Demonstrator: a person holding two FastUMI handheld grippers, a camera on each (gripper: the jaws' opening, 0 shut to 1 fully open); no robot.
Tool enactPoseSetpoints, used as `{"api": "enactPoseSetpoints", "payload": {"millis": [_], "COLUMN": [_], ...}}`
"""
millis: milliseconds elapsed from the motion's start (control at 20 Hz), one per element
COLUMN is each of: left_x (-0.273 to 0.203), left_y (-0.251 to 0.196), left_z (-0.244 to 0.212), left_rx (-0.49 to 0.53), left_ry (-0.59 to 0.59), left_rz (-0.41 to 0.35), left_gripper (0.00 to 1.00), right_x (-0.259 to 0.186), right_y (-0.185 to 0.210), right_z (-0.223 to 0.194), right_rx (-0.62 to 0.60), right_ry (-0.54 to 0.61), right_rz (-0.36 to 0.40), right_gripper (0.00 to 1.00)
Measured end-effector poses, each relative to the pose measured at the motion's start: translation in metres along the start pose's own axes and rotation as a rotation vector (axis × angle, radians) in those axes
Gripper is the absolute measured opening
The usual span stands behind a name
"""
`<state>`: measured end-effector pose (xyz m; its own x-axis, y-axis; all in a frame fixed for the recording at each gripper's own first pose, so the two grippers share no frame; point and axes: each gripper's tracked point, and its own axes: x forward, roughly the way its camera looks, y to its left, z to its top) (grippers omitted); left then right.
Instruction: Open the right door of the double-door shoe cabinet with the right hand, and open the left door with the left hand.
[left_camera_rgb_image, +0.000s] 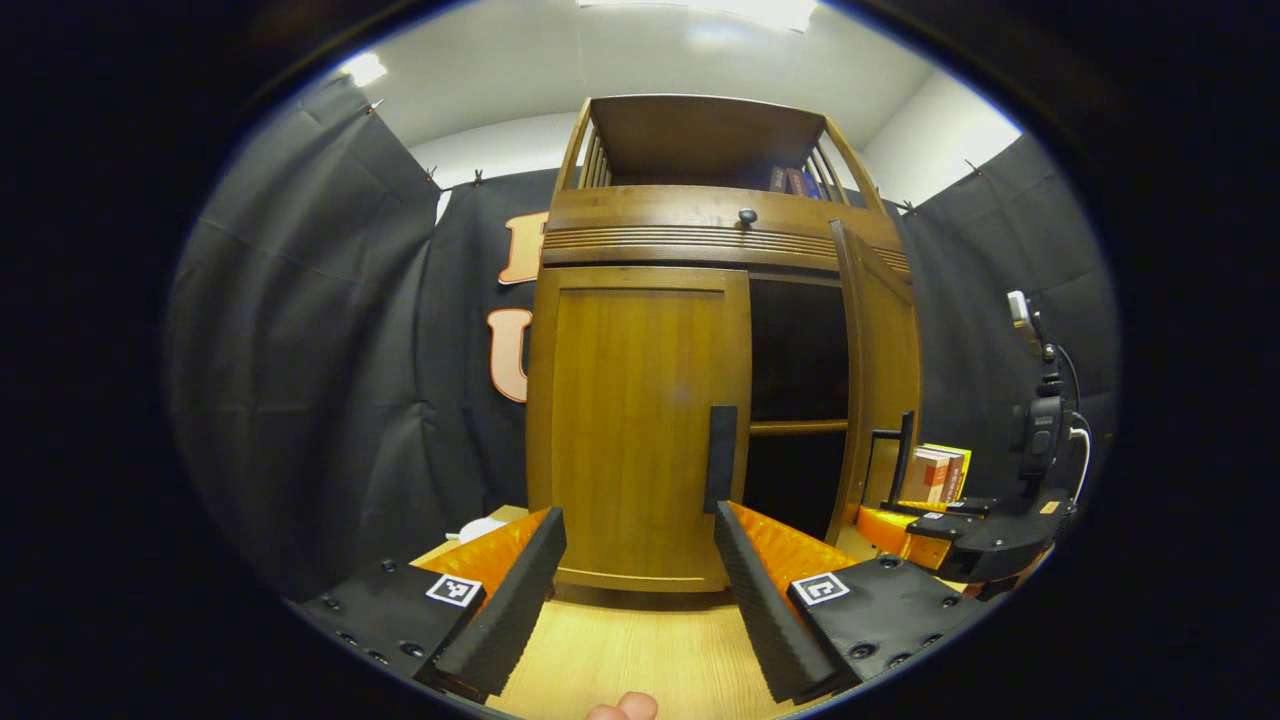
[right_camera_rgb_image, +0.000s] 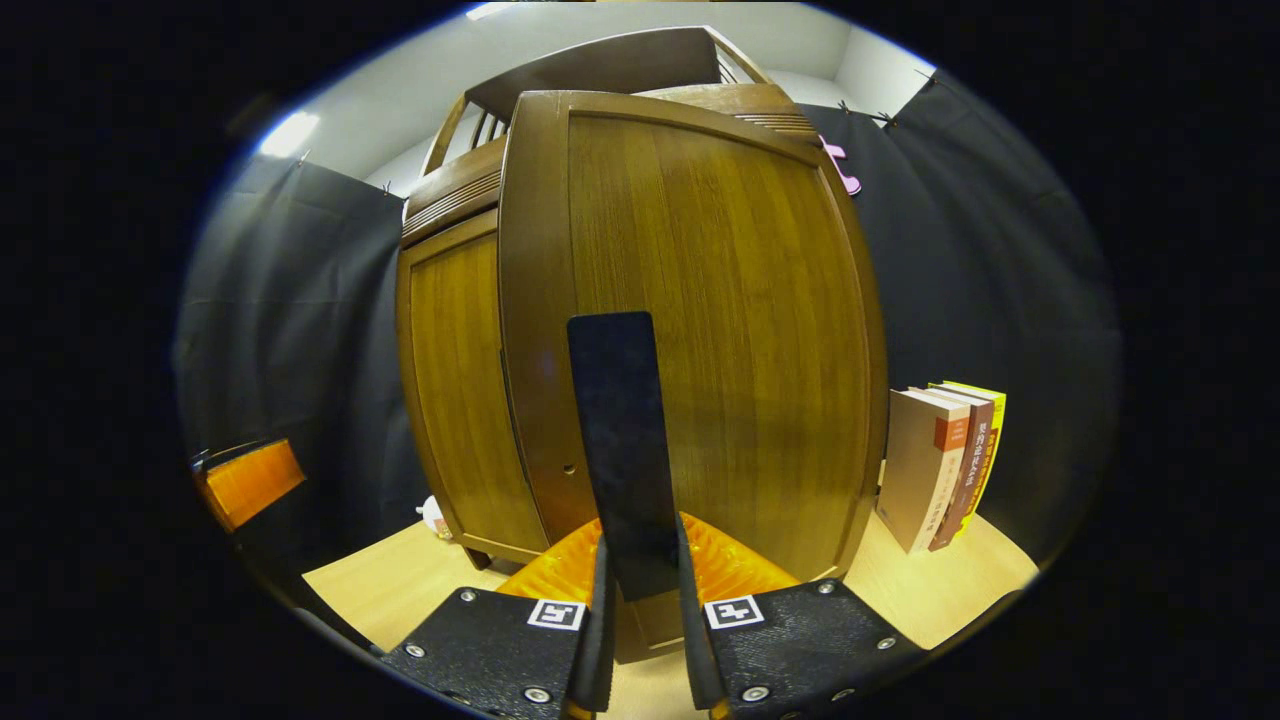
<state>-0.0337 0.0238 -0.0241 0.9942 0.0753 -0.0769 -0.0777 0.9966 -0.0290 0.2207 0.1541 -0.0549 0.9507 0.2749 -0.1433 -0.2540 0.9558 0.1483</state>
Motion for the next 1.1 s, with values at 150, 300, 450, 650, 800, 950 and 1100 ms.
{"api": "enactPoseSetpoints", "payload": {"millis": [150,300,450,650,800,950,1100], "left_x": [0.006,0.007,0.009,0.014,0.016,0.018,0.019], "left_y": [-0.009,-0.021,-0.03,-0.039,-0.045,-0.051,-0.057], "left_z": [-0.004,-0.007,-0.008,-0.01,-0.005,-0.005,-0.005], "left_rx": [-0.004,-0.008,-0.012,-0.013,-0.005,-0.001,-0.003], "left_ry": [0.009,0.013,0.016,0.013,-0.003,-0.01,-0.006], "left_rz": [-0.022,-0.039,-0.051,-0.068,-0.084,-0.097,-0.108], "left_gripper": [0.94,0.94,0.94,0.94,0.94,0.94,0.94], "right_x": [-0.001,-0.013,-0.033,-0.052,-0.064,-0.072,-0.082], "right_y": [-0.001,-0.012,-0.028,-0.047,-0.06,-0.068,-0.081], "right_z": [0.003,0.002,0.003,0.006,0.007,0.007,0.011], "right_rx": [0.03,0.056,0.092,0.146,0.12,0.112,0.095], "right_ry": [0.012,0.015,0.02,0.026,0.036,0.043,0.03], "right_rz": [0.008,0.01,-0.002,-0.014,-0.039,-0.04,-0.02], "right_gripper": [0.3,0.3,0.26,0.26,0.29,0.3,0.32]}}
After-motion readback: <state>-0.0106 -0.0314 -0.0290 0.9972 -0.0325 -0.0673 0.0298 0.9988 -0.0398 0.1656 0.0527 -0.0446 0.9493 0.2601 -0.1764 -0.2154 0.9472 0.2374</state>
